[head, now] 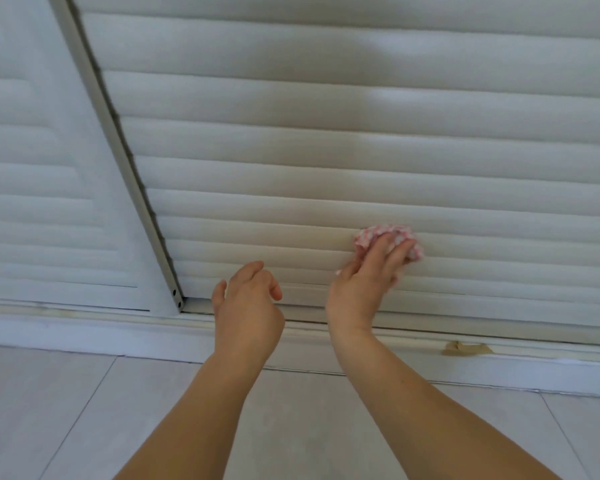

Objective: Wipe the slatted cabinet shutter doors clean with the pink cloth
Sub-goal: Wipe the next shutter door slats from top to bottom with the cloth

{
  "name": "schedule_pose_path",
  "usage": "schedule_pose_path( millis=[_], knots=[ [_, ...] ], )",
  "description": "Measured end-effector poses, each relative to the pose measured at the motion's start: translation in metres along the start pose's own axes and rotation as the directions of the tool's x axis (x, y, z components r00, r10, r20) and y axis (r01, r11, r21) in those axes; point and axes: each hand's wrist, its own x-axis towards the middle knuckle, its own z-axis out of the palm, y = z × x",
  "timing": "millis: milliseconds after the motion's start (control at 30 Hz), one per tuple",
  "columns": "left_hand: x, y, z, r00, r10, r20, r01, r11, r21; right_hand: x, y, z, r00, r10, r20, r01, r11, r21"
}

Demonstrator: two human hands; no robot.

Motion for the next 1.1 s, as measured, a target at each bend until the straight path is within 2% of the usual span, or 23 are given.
schedule_pose_path(
  millis=[100,167,233,333,433,500,567,700,833,1000,1100],
  knots=[
    [0.006,-0.008,0.0,0.999,-0.003,-0.036,0.001,0.998,-0.057,-0.02,0.003,0.024,0.968,-0.234,0.086,0.241,0.968,-0.073],
    [0.01,-0.014,0.001,0.996,0.01,-0.087,-0.02,0.993,-0.112,-0.028,0.012,0.039,0.869,-0.455,0.194,0.491,0.839,-0.234],
    [0.013,-0.019,0.001,0.991,-0.001,-0.134,-0.022,0.985,-0.173,-0.027,0.019,0.05,0.694,-0.627,0.353,0.719,0.588,-0.369],
    [0.018,-0.024,0.001,0.972,-0.032,-0.233,-0.03,0.966,-0.258,-0.007,0.017,0.049,0.401,-0.773,0.492,0.899,0.229,-0.373],
    [0.022,-0.027,0.002,0.939,-0.084,-0.333,-0.021,0.954,-0.3,0.033,0.019,0.026,0.12,-0.765,0.633,0.918,-0.158,-0.365],
    [0.021,-0.026,0.004,0.933,-0.117,-0.341,0.007,0.952,-0.308,0.061,0.031,-0.002,-0.013,-0.716,0.698,0.875,-0.346,-0.339],
    [0.02,-0.025,0.006,0.936,-0.122,-0.331,0.015,0.951,-0.308,0.081,0.043,-0.036,-0.049,-0.687,0.725,0.83,-0.431,-0.353],
    [0.017,-0.028,0.005,0.955,-0.139,-0.26,0.05,0.945,-0.322,0.091,0.049,-0.076,0.038,-0.666,0.745,0.803,-0.423,-0.419],
    [0.017,-0.029,0.001,0.964,-0.17,-0.203,0.085,0.925,-0.37,0.071,0.031,-0.044,0.098,-0.664,0.741,0.809,-0.38,-0.448],
    [0.023,-0.02,0.005,0.962,-0.191,-0.196,0.107,0.923,-0.37,0.041,-0.008,0.023,-0.003,-0.723,0.691,0.84,-0.376,-0.39],
    [0.026,-0.011,0.014,0.948,-0.218,-0.232,0.119,0.919,-0.375,0.051,-0.014,0.023,-0.063,-0.735,0.675,0.859,-0.385,-0.339]
  ],
)
